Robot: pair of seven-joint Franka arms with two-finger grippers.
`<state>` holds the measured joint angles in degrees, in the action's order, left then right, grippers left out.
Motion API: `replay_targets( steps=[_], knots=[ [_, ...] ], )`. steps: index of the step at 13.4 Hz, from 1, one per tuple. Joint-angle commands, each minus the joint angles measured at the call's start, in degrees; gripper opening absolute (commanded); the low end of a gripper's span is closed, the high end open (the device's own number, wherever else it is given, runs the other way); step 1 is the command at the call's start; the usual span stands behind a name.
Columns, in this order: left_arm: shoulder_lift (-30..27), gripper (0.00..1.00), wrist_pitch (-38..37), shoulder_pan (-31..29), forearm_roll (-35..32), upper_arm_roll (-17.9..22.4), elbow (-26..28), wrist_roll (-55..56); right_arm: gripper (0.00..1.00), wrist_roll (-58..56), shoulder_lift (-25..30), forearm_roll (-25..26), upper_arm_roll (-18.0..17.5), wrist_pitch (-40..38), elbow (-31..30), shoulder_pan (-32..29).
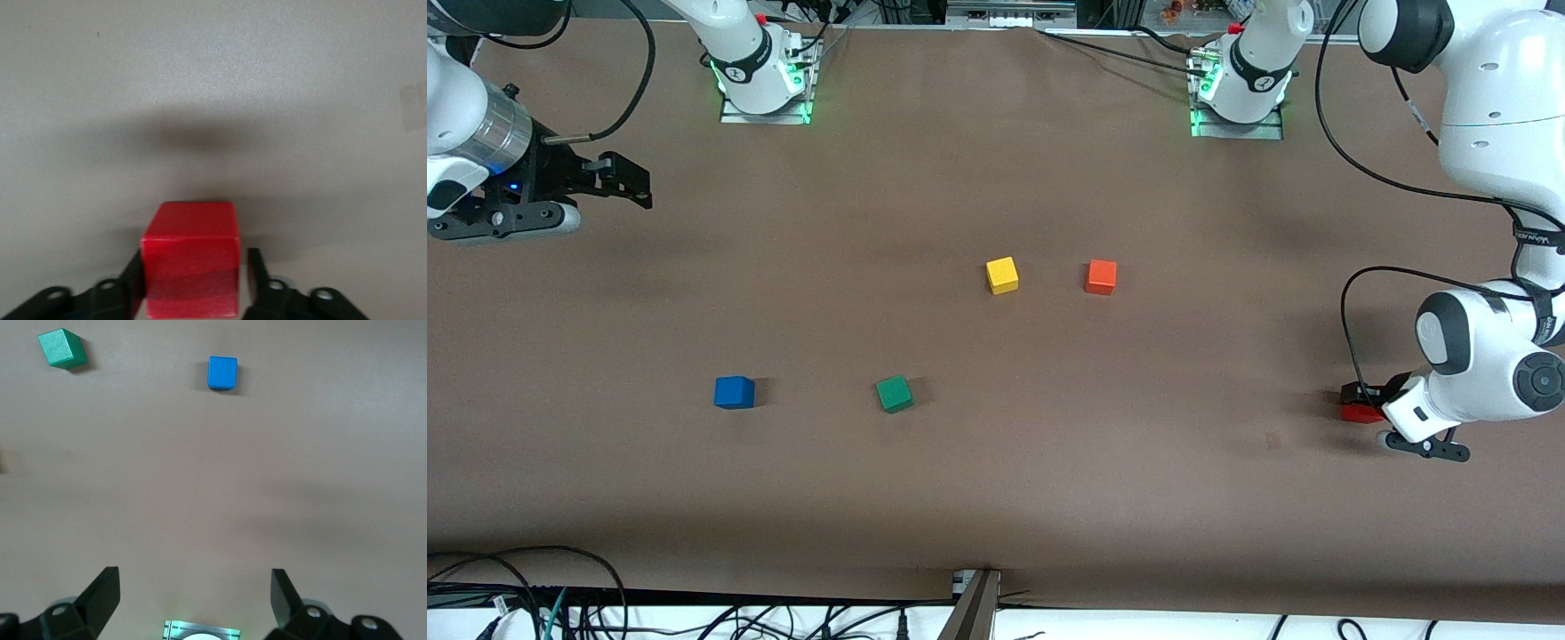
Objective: Pass red block to right arm, stack on blue
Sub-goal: 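Lower the left gripper around the red cube and close it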
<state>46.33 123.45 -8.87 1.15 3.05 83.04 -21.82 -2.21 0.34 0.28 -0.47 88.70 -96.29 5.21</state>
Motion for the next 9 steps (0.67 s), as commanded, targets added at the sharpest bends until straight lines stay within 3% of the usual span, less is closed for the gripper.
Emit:
replay_targets(
  steps=[1, 5, 9],
  knots=[
    [-1.42, 0.00, 0.48, -0.28, 0.43, -0.06, 0.98, -1.65, 1.00, 0.45, 0.54, -0.28, 0.12, -0.28, -0.57, -0.11],
    [-4.05, 0.00, -1.53, 0.78, 0.52, -1.37, -0.60, -0.94, 1.00, 0.36, 0.54, -0.19, 0.03, -0.37, -0.57, -0.11],
    [-8.36, 0.00, -6.97, 0.78, 4.19, -7.87, -1.57, -0.86, 1.00, -0.43, -0.86, -0.02, 0.03, 1.65, -0.04, -0.03]
  ],
)
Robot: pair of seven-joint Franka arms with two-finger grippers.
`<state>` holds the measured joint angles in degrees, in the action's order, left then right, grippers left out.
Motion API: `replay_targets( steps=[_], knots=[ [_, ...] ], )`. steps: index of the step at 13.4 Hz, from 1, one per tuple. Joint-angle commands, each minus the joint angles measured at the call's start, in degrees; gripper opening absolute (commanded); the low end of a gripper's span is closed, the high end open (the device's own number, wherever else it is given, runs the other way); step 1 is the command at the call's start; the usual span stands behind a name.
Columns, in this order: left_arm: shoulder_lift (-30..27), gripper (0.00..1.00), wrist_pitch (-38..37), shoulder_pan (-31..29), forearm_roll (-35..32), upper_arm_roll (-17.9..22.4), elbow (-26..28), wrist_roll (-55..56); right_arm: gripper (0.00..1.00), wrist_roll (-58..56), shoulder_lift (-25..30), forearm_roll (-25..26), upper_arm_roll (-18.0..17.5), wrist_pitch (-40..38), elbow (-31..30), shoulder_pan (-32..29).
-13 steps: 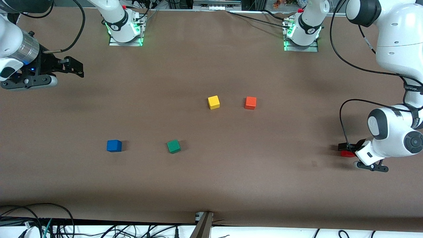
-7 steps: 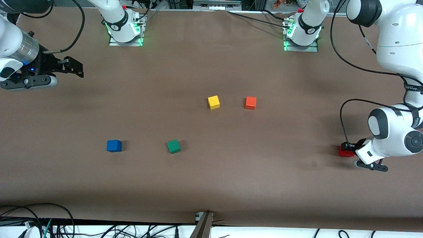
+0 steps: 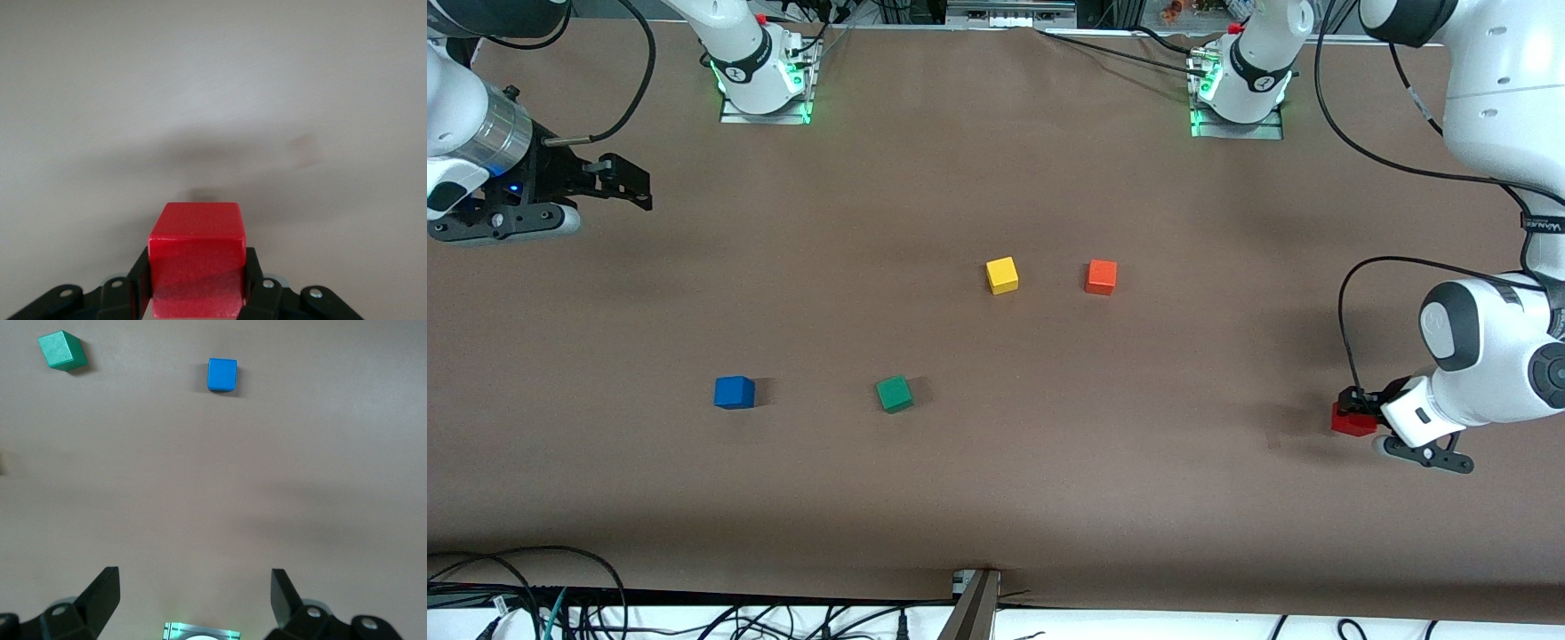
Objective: Pass red block to right arm, stack on blue
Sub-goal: 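Lift the red cube with the left gripper while the right gripper approaches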
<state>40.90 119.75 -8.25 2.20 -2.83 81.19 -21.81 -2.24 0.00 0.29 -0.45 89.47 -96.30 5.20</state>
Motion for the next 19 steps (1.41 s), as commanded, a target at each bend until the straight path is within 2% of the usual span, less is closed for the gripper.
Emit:
replay_targets(
  steps=[1, 3, 5, 8, 10, 12, 13, 14, 15, 19],
  knots=[
    [-3.80, 0.00, -5.47, 0.25, 5.85, -2.96, 0.02, -0.95, 1.00, -0.48, -2.36, -0.02, 0.01, 0.88, 1.54, -0.02],
    [-5.56, 0.00, -9.17, 0.16, 11.13, -4.20, -0.07, -1.39, 1.00, -0.49, -6.40, -0.37, -0.08, -0.51, 6.98, -0.02],
    [-7.76, 0.00, -12.33, -0.10, 15.44, -6.56, 0.02, -1.56, 1.00, -0.48, -8.96, -0.55, -0.34, -1.57, 8.49, 0.07],
    [-9.87, 0.00, -14.02, -0.37, 18.19, -11.91, -0.06, -2.09, 1.00, -1.71, -8.88, -4.06, -0.51, -2.72, 9.03, 1.29],
    [-10.32, 0.00, -13.93, -0.63, 19.49, -15.96, -0.15, -8.12, 1.00, -4.07, -8.36, -4.07, -0.69, -4.12, 9.20, 3.49],
    [-10.23, 0.00, -13.76, -0.54, 28.42, -16.33, -0.15, -16.20, 1.00, -9.86, -8.35, -4.33, -3.32, -4.13, 9.73, 3.67],
    [-10.05, 0.00, -13.67, -0.11, 33.25, -16.24, -0.07, -21.29, 1.00, -12.32, -8.35, -6.42, -4.02, -4.13, 9.73, 3.67],
    [-10.05, 0.00, -13.32, 0.42, 36.61, -16.24, -0.07, -24.47, 1.00, -15.48, -8.35, -10.70, -3.94, -3.60, 9.73, 3.67],
    [-9.97, 0.00, -13.14, 0.86, 39.25, -16.50, -0.07, -26.16, 1.00, -18.82, -8.53, -15.18, -3.68, -3.25, 9.82, 3.41],
    [-9.70, 0.00, -12.00, 1.83, 48.57, -19.66, -1.65, -37.74, 1.00, -30.17, -10.02, -28.03, -3.50, 1.48, 9.73, 1.74]
  ],
)
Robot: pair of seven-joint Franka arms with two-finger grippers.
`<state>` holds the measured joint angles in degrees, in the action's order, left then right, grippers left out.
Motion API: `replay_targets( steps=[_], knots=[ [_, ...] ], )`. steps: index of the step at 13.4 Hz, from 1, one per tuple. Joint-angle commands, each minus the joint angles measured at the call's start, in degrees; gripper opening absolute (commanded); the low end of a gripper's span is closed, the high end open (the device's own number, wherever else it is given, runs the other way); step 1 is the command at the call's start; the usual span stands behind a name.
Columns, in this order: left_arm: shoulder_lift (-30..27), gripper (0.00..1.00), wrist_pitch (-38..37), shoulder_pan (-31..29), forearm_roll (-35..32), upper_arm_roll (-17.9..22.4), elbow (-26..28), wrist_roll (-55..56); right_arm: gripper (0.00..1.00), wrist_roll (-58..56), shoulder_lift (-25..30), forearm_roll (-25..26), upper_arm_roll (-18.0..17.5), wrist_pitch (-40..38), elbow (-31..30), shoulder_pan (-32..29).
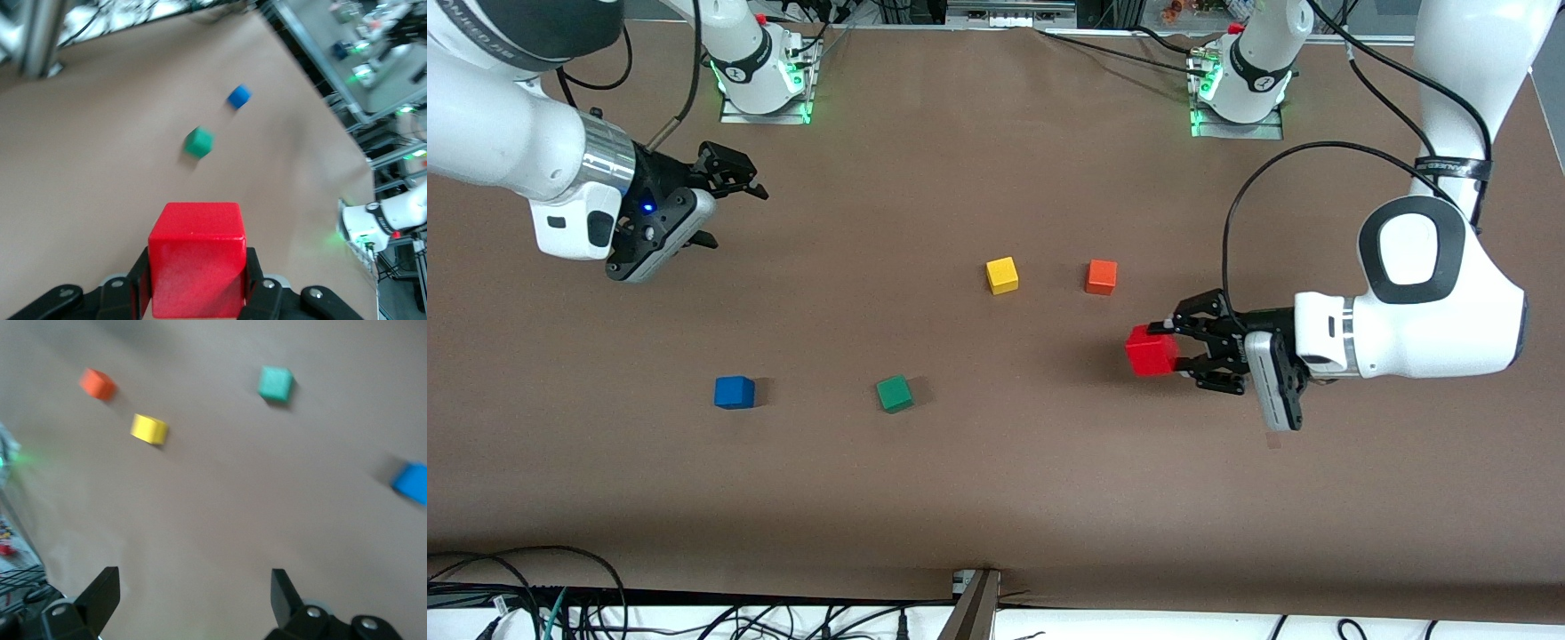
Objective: Pass red block to right arm, stack on blue
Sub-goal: 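Lift the red cube with the left gripper while the right gripper approaches, then hold the red cube out while the right gripper reaches toward it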
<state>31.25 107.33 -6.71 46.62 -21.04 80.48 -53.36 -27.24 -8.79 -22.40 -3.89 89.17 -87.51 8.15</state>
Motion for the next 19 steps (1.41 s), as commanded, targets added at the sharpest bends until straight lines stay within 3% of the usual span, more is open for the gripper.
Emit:
replay_targets(
  steps=[1, 5, 8, 15, 19],
  knots=[
    [0.65, 0.00, 0.68, 0.56, 7.23, -2.16, -1.03, -9.71, 1.00, -6.84, -2.10, -8.77, -0.06, 2.66, 0.94, -1.21],
    [2.24, 0.00, 8.84, 5.90, 20.59, -2.25, -1.03, -23.70, 1.00, -16.32, -7.63, -20.03, -0.06, 4.52, 0.94, -2.95],
    [2.33, 0.00, 16.49, 10.30, 23.52, -2.34, -1.55, -28.72, 1.00, -24.59, -12.03, -29.52, -0.06, 4.60, 1.11, -4.28],
    [5.32, 0.00, 21.16, 14.36, 28.44, -2.34, -4.28, -34.61, 1.00, -25.50, -14.85, -35.06, -0.06, 6.28, 2.34, -4.46],
    [5.76, 0.00, 21.34, 14.71, 28.88, -2.34, -4.72, -34.80, 1.00, -10.67, -14.76, -37.00, -0.59, 6.45, 2.43, -4.20]
  ],
)
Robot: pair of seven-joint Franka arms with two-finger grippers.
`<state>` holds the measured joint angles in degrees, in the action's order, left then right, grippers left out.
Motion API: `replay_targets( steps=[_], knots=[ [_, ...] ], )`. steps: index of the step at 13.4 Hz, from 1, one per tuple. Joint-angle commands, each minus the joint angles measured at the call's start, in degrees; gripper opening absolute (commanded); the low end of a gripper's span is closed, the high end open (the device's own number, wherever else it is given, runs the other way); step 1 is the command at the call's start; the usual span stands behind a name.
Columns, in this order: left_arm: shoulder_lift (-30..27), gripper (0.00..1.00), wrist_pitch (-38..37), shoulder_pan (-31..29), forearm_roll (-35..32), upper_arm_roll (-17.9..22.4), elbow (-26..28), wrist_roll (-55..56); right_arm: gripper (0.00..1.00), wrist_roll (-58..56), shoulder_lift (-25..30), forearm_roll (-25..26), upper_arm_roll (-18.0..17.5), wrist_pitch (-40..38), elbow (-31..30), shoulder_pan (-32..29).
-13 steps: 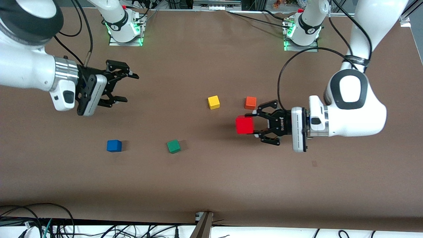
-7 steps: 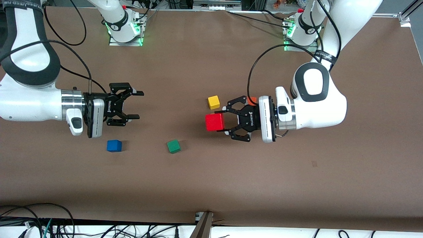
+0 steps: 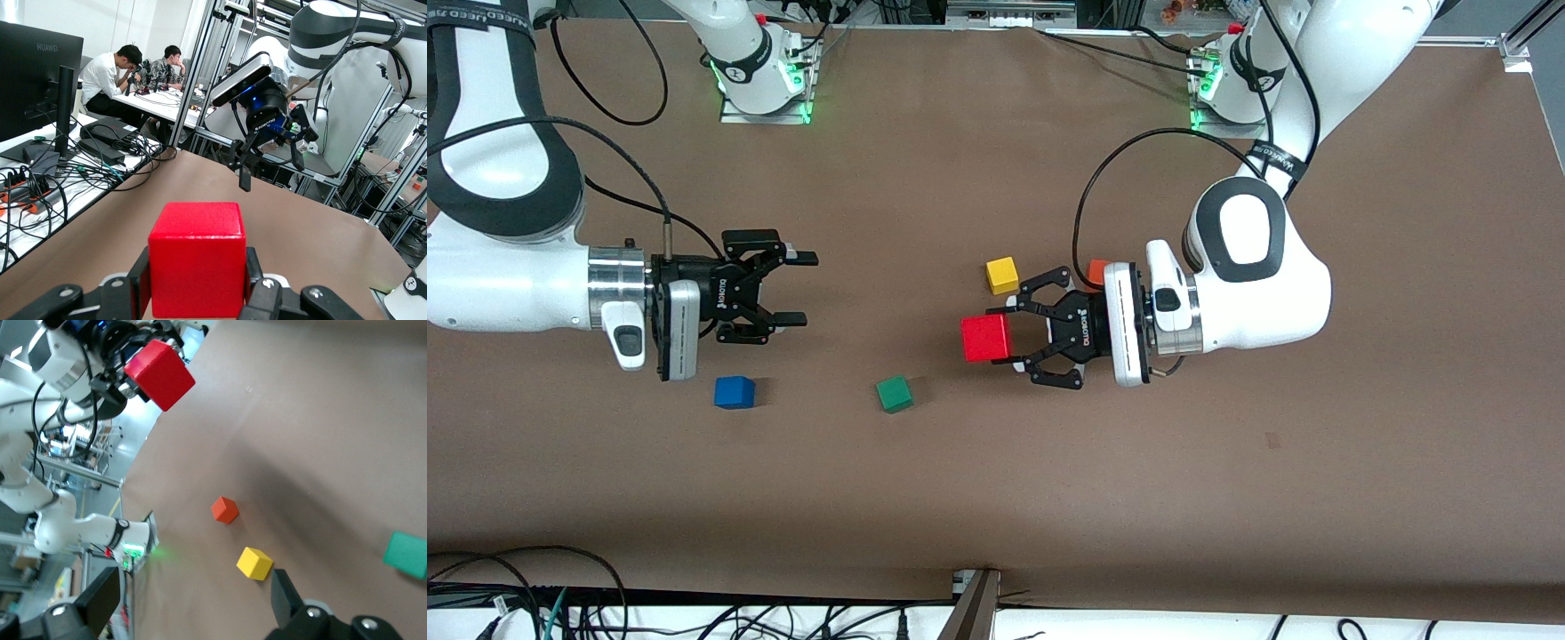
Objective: Pass red block to right arm, stack on blue
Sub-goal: 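Hold the red cube out while the right gripper reaches toward it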
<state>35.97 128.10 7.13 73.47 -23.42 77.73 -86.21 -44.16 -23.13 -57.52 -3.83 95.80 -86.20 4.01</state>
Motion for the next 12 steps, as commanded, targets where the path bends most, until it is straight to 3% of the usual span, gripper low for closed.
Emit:
replay_targets(
  steps=[1, 4, 8, 10, 12],
  knots=[
    [1.03, 0.00, 0.57, 1.04, 2.03, 0.04, -1.97, -1.95, 1.00, 9.76, -0.52, -5.03, -0.66, -0.52, 1.04, 0.11],
    [2.17, 0.00, 0.75, 1.31, 2.03, 0.04, -2.58, -3.52, 1.00, 23.21, -1.31, -8.82, -0.83, -0.17, 1.04, 0.99],
    [3.32, 0.00, 0.75, 1.66, 1.94, 0.13, -4.52, -3.97, 1.00, 35.00, -2.98, -17.53, -0.75, 1.75, 1.04, 3.28],
    [3.32, 0.00, 0.75, 1.66, 1.94, 0.13, -4.60, -4.06, 1.00, 36.43, -3.68, -18.42, -0.83, 4.91, 1.04, 4.94],
    [3.66, 0.00, 0.66, 1.75, 1.94, 0.13, -5.31, -4.06, 1.00, 35.55, -5.69, -22.79, -0.83, 7.03, 1.21, 6.17]
  ],
)
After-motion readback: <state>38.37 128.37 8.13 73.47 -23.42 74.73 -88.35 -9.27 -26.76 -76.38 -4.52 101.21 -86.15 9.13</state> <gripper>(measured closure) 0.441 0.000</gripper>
